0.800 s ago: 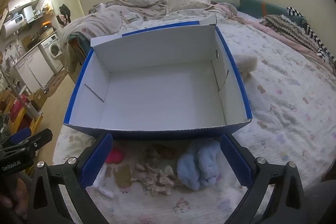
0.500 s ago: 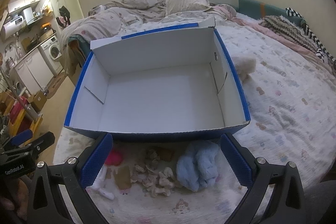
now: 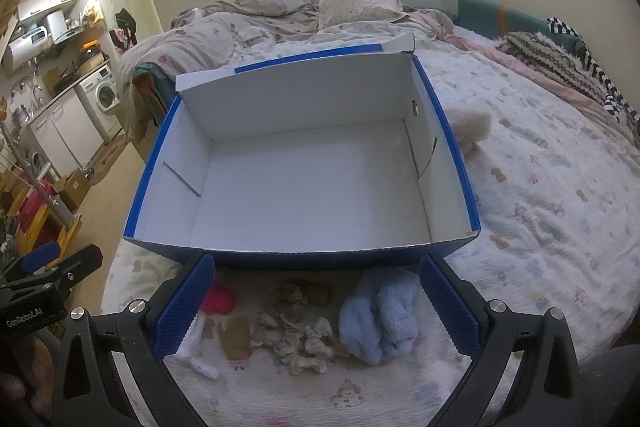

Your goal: Organize soft objects

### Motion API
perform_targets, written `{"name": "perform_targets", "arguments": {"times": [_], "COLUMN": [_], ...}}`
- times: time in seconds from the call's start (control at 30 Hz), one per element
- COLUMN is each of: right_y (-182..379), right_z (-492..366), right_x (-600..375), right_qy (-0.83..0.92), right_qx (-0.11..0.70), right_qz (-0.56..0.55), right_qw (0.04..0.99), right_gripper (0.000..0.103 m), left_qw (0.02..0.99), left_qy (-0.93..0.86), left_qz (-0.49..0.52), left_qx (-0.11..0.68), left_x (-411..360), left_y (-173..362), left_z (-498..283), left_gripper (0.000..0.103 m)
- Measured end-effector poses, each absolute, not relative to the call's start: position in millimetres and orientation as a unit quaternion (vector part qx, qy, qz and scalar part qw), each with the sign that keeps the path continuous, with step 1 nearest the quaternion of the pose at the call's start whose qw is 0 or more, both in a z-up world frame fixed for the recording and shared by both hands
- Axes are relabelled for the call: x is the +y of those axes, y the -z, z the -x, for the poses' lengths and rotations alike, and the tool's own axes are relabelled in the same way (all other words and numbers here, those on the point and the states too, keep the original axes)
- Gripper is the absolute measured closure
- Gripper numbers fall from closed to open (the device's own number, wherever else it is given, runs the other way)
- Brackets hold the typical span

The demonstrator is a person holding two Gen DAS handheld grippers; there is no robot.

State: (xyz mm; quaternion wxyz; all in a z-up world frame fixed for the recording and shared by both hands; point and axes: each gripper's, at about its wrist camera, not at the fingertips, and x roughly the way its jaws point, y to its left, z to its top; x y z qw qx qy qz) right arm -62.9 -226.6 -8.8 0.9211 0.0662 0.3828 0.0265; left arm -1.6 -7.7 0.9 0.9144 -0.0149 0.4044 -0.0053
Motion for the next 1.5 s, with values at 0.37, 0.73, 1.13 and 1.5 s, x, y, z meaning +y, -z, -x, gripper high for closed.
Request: {"name": "perform_targets", "arguments": {"times": [0.37,0.73,1.13,1.5], "right_y": [8.1,8.2,8.6,8.4], "right_z": [63.1,63.0,63.2,63.1], "right_x": [-226.5,-226.6,-226.5,-226.4], "right_qy": [-0.027,-0.027,-0.027,-0.027], "right_qx": [0.382,0.383,0.383,0.383], "right_qz": [-0.066,-0.066,-0.065,-0.065], "right_qw": [0.921,0.921,0.921,0.921], "right_gripper": [0.000,0.000,0.000,0.000], "left_qw": [0.914,0.914,0.914,0.914], "left_qy": [0.003,0.003,0.005,0.005], "left_qz": [0.013,0.013,0.013,0.014], "left_qx": [0.405,0.405,0.405,0.405], "left_x": [-6.8,-6.5,-8.4,-8.7], "left_y": [-2.4,-1.9,-2.2,-2.0], "left_z": [1.1,0.8,1.4,1.7], "left_gripper": [0.001,0.001,0.001,0.001]}}
